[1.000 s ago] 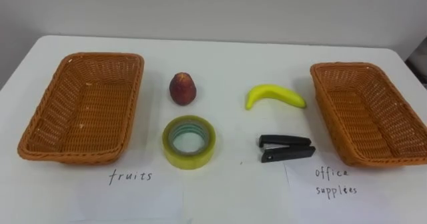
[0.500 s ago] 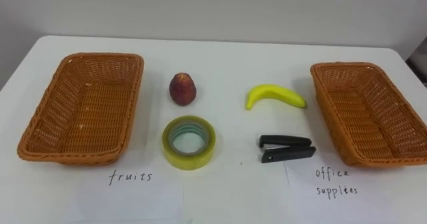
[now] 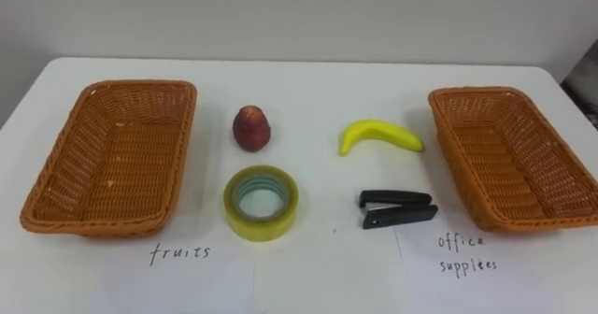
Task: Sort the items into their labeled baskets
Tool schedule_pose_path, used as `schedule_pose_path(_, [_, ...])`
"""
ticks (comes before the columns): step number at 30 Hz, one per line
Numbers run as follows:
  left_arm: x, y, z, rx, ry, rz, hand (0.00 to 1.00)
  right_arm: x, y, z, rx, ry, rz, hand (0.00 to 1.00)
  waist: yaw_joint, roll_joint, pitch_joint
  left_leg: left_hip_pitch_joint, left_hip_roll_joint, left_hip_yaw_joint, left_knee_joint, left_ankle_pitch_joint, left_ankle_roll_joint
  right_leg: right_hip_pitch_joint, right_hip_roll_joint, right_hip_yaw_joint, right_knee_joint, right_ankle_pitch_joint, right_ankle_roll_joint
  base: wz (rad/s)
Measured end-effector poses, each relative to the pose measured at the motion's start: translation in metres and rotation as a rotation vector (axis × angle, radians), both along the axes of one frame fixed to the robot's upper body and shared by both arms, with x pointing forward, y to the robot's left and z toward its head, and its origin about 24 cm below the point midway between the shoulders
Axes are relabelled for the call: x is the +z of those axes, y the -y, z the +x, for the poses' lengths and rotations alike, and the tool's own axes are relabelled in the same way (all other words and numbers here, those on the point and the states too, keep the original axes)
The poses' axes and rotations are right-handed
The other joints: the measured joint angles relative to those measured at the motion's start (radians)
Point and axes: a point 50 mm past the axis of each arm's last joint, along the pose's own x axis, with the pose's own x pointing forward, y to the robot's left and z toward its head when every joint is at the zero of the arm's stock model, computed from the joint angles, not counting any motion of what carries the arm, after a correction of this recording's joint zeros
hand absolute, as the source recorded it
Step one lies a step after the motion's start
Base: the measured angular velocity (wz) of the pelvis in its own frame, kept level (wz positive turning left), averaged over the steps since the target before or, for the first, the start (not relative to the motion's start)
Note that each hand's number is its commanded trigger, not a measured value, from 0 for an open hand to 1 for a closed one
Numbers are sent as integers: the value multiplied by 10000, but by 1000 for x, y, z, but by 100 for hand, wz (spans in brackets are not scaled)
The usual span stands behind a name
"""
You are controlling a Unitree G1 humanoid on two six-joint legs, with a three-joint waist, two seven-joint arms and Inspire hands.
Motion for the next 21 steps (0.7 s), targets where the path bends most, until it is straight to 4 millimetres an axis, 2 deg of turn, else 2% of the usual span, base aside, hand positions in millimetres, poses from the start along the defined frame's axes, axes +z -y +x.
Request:
schedule_pose_path(2, [1,-2,0,165,-7,137,0,1,2,-9,-970,-175,-118,0,-151,-19,4,13,-7,8,-3,0,0,0,-5,33,6,-4,-1,-7])
schedule_pose_path(6, [2,-6,1,427,31,378,0,3,7,-22,-3036,-580,-368,0,-477,-51,9,147,9,190,-24,-1,0,-14,62,496,75,-62,-24,-14])
schedule_pose_path(9, [4,-11,3,540,127,596,0,4,12,-27,-4232,-865,-708,0,-618,-79,-24,241,12,406,-11,0,-1,-116,73,664,258,-100,-47,-17])
schedule_pose_path(13, [5,-14,8,407,274,793,0,8,25,-29,-5594,-892,-1234,0,-994,-151,-71,316,0,461,-43,-3,3,-212,58,793,429,-227,-32,-7])
schedule_pose_path(16, [7,-19,9,274,269,954,0,11,34,-28,-7000,-713,-1533,0,-1021,-230,-111,312,0,503,-52,-3,4,-288,49,779,536,-258,-42,-5])
schedule_pose_path(21, [9,-22,7,269,289,1056,0,16,45,-26,-9053,-701,-1939,0,-1077,-260,-108,225,-15,503,-64,-4,3,-374,51,778,526,-265,-45,0])
